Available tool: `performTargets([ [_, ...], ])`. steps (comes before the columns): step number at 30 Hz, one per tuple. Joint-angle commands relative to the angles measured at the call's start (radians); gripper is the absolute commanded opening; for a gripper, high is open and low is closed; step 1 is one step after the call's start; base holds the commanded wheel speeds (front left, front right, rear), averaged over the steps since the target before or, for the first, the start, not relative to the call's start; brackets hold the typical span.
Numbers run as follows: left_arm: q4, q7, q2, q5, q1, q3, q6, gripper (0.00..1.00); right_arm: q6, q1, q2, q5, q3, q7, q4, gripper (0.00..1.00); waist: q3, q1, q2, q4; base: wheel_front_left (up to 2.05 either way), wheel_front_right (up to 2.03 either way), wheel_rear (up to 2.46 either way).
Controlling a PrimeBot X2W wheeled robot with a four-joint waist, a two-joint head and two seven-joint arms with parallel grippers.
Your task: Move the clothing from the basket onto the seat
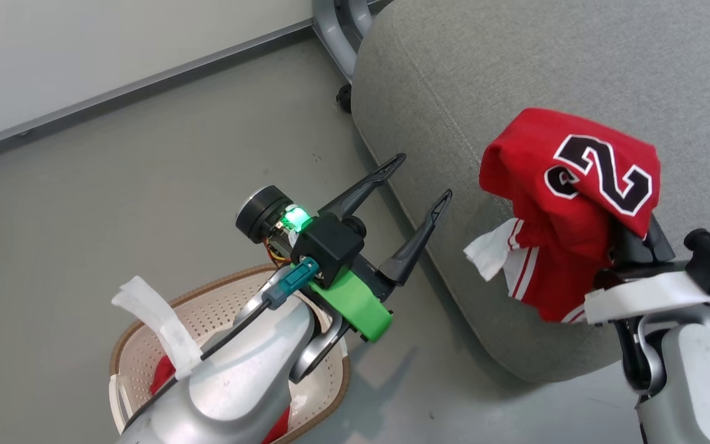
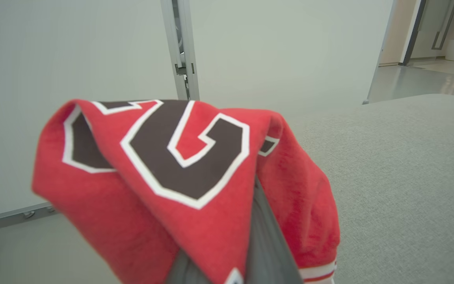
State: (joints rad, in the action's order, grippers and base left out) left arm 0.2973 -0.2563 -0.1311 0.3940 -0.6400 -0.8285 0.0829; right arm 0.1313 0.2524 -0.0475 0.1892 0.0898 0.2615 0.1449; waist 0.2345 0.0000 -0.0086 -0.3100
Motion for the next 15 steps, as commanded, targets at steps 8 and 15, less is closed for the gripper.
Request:
performTargets([
  [8, -0.02, 0.019, -0.021, -0.019, -0.054, -0.008, 0.002, 1.0, -0.001, 0.202, -0.037, -0.042, 0.066, 0.003, -0.014, 0.0, 0.117, 0.0, 0.0086, 0.035, 0.0, 0.0, 0.0],
  [15, -0.052, 0.042, -0.033, -0.05, -0.124, -0.018, 0.006, 1.0, -0.001, 0.432, -0.101, -0.063, 0.141, 0.003, -0.006, 0.0, 0.263, 0.0, 0.0086, 0.069, 0.0, 0.0, 0.0],
])
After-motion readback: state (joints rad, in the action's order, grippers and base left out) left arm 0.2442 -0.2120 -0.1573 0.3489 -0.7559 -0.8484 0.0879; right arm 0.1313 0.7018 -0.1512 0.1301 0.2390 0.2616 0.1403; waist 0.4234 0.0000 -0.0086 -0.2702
